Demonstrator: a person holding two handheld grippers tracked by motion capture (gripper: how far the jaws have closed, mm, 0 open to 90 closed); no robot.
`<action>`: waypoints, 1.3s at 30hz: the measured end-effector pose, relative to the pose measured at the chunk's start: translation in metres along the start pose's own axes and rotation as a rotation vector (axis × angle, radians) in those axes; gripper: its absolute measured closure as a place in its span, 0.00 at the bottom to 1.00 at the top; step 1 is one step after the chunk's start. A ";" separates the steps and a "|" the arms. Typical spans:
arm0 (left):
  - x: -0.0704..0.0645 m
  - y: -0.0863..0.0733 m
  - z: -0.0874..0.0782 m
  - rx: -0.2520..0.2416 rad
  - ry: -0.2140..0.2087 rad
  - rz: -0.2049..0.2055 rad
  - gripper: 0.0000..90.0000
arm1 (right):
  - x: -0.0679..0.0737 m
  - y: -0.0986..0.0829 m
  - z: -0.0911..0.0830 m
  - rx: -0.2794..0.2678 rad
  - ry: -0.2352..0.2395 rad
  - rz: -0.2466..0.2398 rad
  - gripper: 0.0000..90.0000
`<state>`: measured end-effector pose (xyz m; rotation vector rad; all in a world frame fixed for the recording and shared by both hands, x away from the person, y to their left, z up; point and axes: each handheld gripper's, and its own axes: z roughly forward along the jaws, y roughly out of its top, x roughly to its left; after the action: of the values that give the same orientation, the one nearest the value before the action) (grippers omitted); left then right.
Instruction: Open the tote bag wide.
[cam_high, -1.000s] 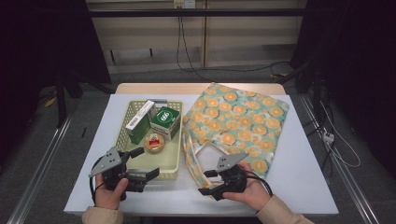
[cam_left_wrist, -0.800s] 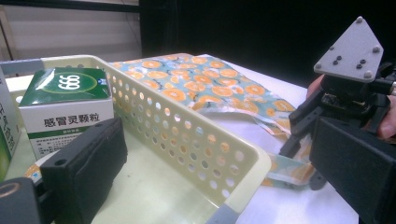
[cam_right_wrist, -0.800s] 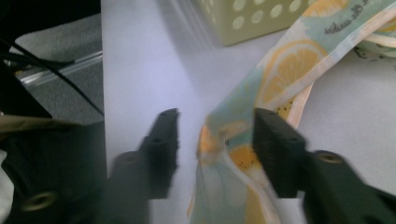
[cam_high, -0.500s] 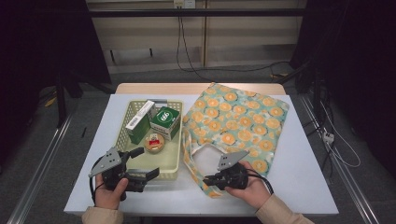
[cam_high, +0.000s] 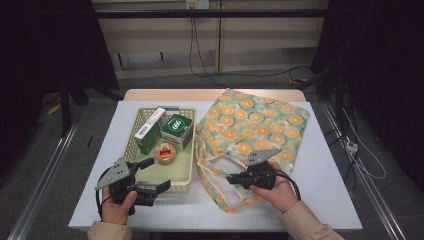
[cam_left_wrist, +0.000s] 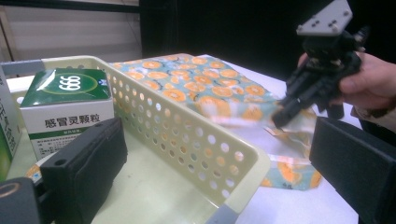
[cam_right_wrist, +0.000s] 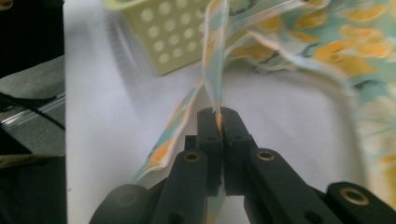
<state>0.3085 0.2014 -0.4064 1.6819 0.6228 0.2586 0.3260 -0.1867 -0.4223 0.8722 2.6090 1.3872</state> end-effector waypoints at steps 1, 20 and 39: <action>0.000 0.000 0.000 0.002 -0.002 0.001 0.04 | -0.004 0.002 -0.003 -0.009 -0.011 0.005 0.99; 0.002 -0.001 -0.001 0.005 0.001 -0.002 0.04 | -0.106 0.030 -0.034 -0.047 -0.197 0.148 0.99; 0.006 -0.003 -0.002 0.009 0.007 -0.013 0.04 | -0.184 0.009 -0.030 -0.025 -0.331 0.309 0.99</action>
<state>0.3115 0.2062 -0.4098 1.6854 0.6404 0.2529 0.4747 -0.2978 -0.4351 1.4131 2.2747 1.2026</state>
